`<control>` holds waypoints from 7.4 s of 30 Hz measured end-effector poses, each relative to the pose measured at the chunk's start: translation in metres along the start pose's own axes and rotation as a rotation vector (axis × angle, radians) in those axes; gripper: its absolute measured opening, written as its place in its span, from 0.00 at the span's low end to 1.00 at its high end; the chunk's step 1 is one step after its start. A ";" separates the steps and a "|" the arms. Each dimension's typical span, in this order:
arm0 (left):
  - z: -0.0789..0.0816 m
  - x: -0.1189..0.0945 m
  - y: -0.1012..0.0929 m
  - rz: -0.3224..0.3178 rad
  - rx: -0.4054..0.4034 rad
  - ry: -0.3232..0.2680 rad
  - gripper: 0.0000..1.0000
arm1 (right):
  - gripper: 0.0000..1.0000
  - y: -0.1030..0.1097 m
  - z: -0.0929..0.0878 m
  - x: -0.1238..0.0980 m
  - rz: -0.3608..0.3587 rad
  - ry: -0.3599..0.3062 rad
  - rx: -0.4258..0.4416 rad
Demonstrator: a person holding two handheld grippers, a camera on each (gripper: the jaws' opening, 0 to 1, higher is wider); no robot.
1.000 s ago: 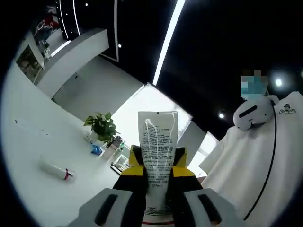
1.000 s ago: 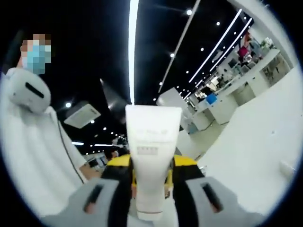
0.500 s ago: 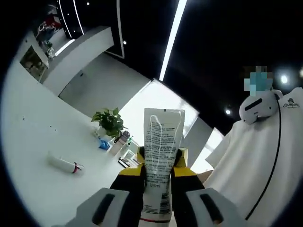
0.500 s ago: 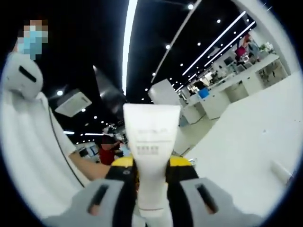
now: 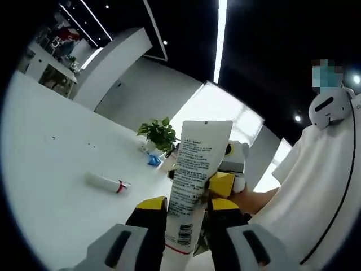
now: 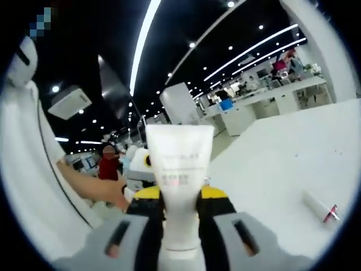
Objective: Arrange the skincare products in the storage area until every visible bottle or jar stands upright without overlapping.
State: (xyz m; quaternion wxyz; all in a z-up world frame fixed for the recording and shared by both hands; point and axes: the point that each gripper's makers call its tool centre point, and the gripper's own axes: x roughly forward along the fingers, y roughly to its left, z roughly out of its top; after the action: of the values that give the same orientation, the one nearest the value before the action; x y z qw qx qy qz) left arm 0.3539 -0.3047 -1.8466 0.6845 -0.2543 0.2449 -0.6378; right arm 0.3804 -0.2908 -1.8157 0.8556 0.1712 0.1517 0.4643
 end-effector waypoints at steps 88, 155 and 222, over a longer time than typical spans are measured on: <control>-0.011 -0.065 0.057 0.621 0.296 0.090 0.08 | 0.36 -0.001 -0.077 0.036 0.026 0.377 -0.294; -0.086 -0.079 0.057 0.354 0.378 0.230 0.26 | 0.03 0.041 -0.122 0.054 0.437 1.141 -0.764; -0.098 -0.152 0.077 0.523 0.197 0.200 0.27 | 0.00 -0.145 -0.001 0.136 0.154 1.106 -0.739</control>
State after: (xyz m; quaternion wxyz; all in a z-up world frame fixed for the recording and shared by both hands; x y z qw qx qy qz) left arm 0.3366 -0.1524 -1.9694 0.8195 -0.0506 0.3053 -0.4823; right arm 0.5590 -0.2496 -1.8935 0.6188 -0.3860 0.3863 0.5647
